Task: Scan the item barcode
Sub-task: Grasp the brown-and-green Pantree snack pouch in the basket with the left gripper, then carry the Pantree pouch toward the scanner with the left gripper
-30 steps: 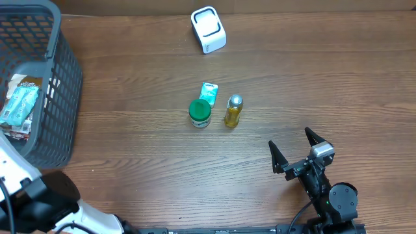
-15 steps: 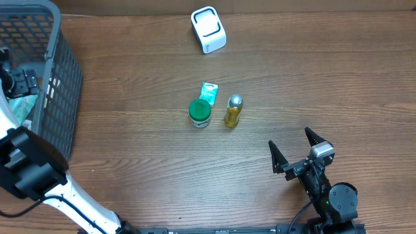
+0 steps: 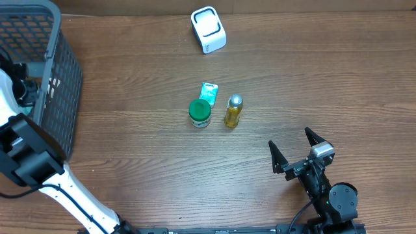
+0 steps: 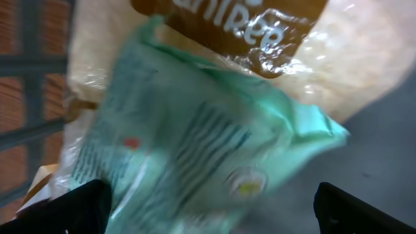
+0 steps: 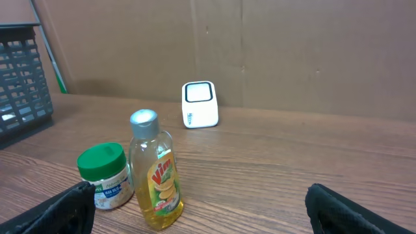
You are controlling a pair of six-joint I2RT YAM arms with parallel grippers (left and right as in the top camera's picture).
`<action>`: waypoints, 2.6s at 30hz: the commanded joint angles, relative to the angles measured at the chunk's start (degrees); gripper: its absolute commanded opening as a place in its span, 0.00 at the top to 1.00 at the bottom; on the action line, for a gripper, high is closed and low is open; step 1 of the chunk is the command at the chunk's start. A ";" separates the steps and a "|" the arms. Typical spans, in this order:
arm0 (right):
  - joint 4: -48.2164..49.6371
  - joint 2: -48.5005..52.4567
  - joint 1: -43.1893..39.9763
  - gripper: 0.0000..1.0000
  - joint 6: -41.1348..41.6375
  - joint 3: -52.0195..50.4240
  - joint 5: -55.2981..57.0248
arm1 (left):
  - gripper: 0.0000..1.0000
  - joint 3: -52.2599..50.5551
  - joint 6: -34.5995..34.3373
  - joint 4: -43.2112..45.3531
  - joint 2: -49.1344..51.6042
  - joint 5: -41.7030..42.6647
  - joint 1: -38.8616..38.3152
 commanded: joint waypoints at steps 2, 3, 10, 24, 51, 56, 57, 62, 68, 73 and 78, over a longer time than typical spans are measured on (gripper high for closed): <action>0.17 -0.33 -0.15 0.00 0.13 -0.59 0.13 | 0.00 -0.83 1.05 0.33 2.58 -2.08 -0.33; 0.15 -0.33 -0.15 0.00 0.13 -0.59 0.11 | 0.00 -1.29 0.98 0.59 2.73 -2.10 -0.33; 0.17 -0.33 -0.15 0.00 0.13 -0.59 0.11 | 0.45 -3.39 -0.24 1.20 3.28 -3.13 -0.33; 0.15 -0.33 -0.15 0.00 0.13 -0.59 0.11 | 0.96 8.22 -8.48 -2.97 -0.22 3.10 -0.72; 0.15 -0.33 -0.15 0.00 0.13 -0.59 0.13 | 0.96 23.26 -26.45 -10.25 -35.71 28.79 -2.69; 0.15 -0.33 -0.15 0.00 0.13 -0.59 0.11 | 0.96 23.26 -26.29 -18.78 -39.36 28.79 -7.37; 0.17 -0.33 -0.15 0.00 0.13 -0.59 0.11 | 0.96 23.23 -26.29 -20.11 -39.69 28.89 -8.70; 0.17 -0.33 -0.15 0.00 0.13 -0.59 0.11 | 0.96 23.10 -26.25 -27.30 -39.63 27.98 -17.46; 0.17 -0.33 -0.15 0.00 0.13 -0.59 0.11 | 0.96 23.10 -26.53 -33.57 -37.53 23.19 -28.00; 0.17 -0.33 -0.15 0.00 0.13 -0.59 0.11 | 0.96 21.44 -30.93 -33.94 -36.04 17.81 -36.57; 0.15 -0.33 -0.15 0.00 0.13 -0.59 0.13 | 0.96 17.40 -36.54 -33.92 -33.99 9.38 -44.00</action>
